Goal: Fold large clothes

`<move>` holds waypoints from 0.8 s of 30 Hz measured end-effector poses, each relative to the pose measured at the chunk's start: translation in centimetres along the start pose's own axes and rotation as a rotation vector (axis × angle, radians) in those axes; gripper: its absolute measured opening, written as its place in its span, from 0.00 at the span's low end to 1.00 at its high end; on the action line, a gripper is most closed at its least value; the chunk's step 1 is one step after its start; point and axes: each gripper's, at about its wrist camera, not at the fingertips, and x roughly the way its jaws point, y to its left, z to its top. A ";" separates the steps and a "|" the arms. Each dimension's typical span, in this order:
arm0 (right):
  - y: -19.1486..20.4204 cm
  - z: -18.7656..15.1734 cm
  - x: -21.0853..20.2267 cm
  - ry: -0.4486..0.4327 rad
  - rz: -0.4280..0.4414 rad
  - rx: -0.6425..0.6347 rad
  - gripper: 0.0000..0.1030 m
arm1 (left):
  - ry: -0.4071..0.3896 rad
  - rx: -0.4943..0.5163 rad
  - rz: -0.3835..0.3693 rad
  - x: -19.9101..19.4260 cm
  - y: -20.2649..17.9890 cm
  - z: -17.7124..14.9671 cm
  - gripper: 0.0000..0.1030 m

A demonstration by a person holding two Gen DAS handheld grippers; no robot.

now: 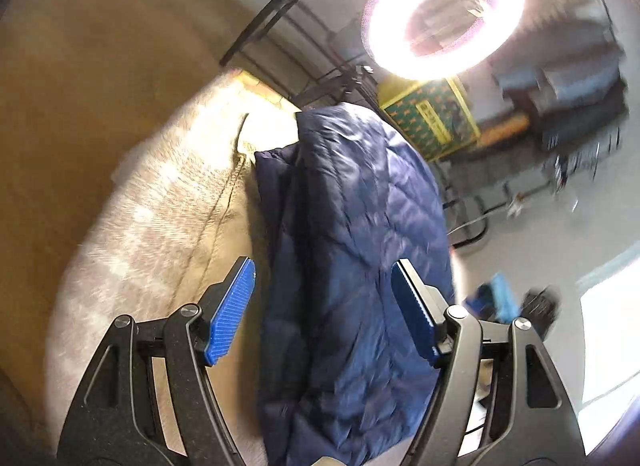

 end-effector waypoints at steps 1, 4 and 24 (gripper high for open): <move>-0.6 0.0 0.3 0.017 0.021 0.032 0.78 | 0.021 -0.042 -0.029 0.9 0.7 0.7 0.71; -2.1 -0.2 1.2 0.053 0.105 0.115 0.78 | 0.039 -0.064 -0.028 2.2 1.4 1.6 0.71; -2.6 -0.2 4.5 0.042 0.327 0.239 0.77 | 0.108 -0.024 -0.048 8.0 0.9 4.0 0.71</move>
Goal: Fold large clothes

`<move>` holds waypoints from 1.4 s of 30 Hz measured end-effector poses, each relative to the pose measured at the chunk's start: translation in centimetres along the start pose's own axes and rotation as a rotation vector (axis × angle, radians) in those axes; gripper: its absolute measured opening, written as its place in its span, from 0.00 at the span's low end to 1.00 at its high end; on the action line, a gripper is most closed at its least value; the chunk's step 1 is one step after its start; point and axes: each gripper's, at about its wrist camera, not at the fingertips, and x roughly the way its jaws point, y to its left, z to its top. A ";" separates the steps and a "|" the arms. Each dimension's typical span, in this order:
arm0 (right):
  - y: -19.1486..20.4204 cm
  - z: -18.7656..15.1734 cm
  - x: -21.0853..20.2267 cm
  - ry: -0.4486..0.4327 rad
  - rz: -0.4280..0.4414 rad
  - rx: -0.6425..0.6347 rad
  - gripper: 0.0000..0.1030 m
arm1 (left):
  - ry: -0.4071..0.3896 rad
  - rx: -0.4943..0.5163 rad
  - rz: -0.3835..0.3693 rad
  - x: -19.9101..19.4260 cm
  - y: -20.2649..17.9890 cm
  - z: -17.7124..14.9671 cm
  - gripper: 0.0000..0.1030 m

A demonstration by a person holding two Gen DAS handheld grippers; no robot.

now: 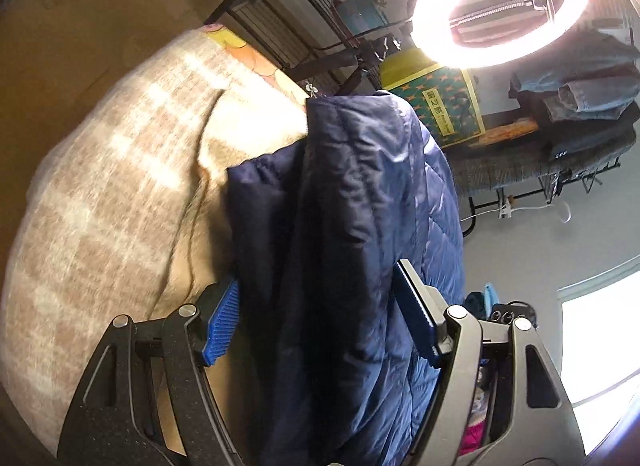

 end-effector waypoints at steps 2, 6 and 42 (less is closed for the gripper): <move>0.3 0.4 0.7 -0.004 0.000 -0.004 0.77 | 0.004 0.021 0.006 0.5 -0.6 0.1 0.71; 1.0 0.4 1.9 0.008 -0.046 -0.027 0.68 | -0.004 0.041 0.032 1.1 -1.1 0.3 0.59; 4.9 -4.6 -2.4 0.083 -0.360 -0.173 0.19 | 0.033 0.228 0.170 -2.4 -8.5 -11.9 0.39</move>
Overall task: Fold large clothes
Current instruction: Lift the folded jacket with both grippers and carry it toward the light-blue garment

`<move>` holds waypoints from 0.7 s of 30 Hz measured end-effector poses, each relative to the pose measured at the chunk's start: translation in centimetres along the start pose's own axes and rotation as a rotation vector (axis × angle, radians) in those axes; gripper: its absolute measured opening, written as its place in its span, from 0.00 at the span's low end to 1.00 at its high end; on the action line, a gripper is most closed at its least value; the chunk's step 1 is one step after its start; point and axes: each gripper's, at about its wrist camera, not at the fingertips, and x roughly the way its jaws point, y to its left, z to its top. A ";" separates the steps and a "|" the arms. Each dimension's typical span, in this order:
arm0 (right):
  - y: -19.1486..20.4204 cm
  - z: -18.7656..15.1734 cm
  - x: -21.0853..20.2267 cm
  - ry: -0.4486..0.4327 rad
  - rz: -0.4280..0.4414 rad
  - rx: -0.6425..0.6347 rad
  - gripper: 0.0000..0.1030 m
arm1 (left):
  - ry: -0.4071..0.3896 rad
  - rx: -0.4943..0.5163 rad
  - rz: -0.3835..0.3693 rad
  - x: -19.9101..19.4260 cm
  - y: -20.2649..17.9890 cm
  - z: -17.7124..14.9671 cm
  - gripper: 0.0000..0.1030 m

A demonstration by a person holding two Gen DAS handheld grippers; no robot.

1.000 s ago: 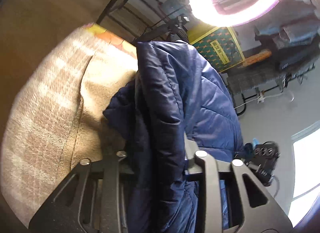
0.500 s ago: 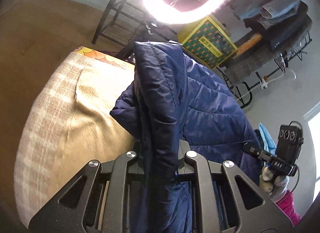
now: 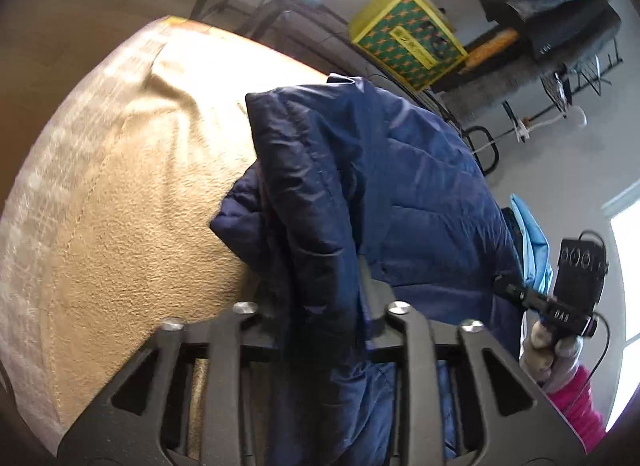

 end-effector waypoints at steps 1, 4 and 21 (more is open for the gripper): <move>-0.2 0.0 0.2 -0.002 0.003 0.003 0.20 | 0.005 -0.002 0.014 0.2 0.2 0.2 0.48; -1.1 0.2 0.8 0.015 -0.008 0.022 0.33 | -0.004 0.008 0.034 0.3 1.2 0.7 0.63; 0.9 -0.7 1.5 -0.039 -0.005 -0.007 0.19 | -0.062 0.048 0.020 0.2 -1.4 1.4 0.15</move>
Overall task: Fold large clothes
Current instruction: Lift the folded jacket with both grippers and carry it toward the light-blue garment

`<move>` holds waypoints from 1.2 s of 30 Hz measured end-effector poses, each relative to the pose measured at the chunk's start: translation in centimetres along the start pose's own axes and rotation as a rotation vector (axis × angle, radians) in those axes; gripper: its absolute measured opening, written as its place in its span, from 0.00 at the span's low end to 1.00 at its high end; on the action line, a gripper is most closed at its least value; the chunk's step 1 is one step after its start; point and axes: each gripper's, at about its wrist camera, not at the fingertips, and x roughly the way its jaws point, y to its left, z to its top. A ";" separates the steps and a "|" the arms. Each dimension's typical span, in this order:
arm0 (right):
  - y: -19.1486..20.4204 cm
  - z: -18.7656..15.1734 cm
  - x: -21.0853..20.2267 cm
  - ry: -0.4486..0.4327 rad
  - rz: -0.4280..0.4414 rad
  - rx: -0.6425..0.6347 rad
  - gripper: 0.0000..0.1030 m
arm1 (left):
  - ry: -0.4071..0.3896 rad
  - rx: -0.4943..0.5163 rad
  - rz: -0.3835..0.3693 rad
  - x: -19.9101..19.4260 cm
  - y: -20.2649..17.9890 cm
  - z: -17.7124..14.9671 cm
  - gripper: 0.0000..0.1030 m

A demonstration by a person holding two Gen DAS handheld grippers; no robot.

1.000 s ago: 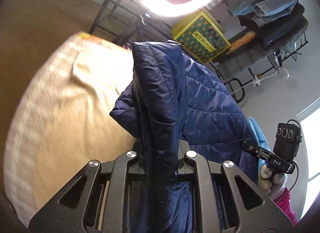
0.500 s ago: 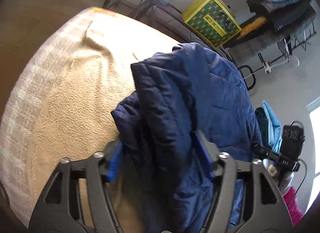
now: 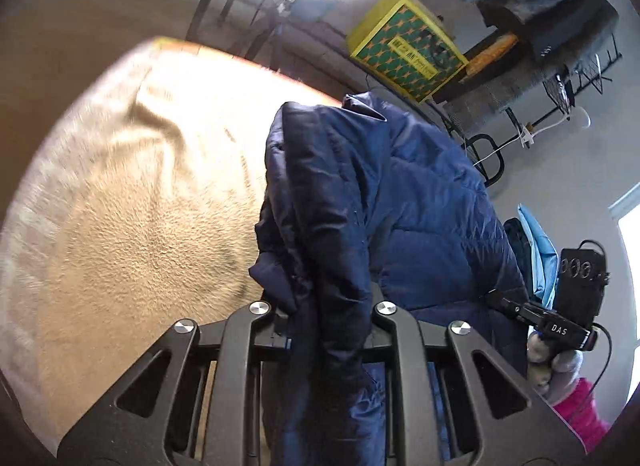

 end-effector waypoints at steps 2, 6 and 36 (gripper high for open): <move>1.5 0.0 -1.0 -0.001 -0.049 -0.054 0.18 | -0.019 0.027 0.008 -1.4 -1.7 -0.5 0.14; 4.4 -0.7 -3.7 -0.009 -0.130 -0.157 0.17 | -0.044 0.098 0.030 -3.8 -4.8 -1.9 0.13; 5.0 -12.2 -33.9 -0.281 -0.390 -0.269 0.16 | -0.164 0.512 -0.159 -15.9 -33.6 -16.1 0.12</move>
